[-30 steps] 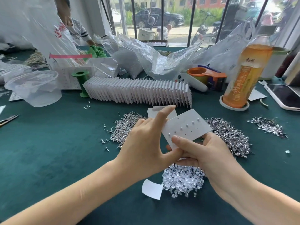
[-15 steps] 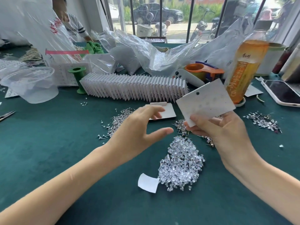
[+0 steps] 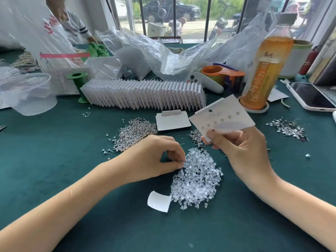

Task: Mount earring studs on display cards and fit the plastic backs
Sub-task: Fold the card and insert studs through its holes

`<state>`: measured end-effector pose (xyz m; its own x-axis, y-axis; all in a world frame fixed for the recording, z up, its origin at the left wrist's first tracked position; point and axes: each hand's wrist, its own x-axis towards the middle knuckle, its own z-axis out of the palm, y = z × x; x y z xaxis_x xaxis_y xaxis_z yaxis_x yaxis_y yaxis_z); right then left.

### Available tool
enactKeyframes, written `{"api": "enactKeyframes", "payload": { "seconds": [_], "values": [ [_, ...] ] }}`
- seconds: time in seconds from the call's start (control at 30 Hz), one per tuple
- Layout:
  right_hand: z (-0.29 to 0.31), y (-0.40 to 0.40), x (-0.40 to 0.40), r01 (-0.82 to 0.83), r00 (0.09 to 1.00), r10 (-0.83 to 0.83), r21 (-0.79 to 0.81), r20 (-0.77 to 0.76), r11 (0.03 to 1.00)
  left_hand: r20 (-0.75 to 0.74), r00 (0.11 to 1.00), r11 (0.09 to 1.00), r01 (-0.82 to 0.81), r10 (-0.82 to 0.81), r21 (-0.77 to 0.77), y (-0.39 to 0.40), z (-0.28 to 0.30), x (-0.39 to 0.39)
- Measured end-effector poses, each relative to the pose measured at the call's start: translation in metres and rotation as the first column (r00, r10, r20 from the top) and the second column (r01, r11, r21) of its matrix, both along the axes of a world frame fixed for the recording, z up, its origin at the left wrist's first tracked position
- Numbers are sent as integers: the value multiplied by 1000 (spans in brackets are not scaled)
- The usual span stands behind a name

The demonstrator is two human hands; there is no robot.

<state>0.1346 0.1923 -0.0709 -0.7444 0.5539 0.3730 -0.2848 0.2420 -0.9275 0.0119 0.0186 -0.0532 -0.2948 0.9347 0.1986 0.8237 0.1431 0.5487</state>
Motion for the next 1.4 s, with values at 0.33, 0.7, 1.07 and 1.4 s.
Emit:
{"api": "enactKeyframes", "payload": {
  "seconds": [0.33, 0.7, 1.07, 1.4],
  "values": [
    [-5, -2, -2, -18, 1000, 18, 19, 13, 1000, -171, 984, 999, 46, -42, 20, -2, 2, 2],
    [-3, -2, -2, -15, 1000, 14, 28, 23, 1000, -84, 996, 1000, -8, 8, 9, -1, 0, -3],
    [0, -5, -1, -17, 1000, 16, 37, 25, 999, 87, 996, 996, 25, -17, -88, -4, 2, -10],
    [2, -7, 0, -29, 999, 28, 54, 32, 998, 67, 997, 994, 30, -23, -102, -6, 3, -12]
  ]
}}
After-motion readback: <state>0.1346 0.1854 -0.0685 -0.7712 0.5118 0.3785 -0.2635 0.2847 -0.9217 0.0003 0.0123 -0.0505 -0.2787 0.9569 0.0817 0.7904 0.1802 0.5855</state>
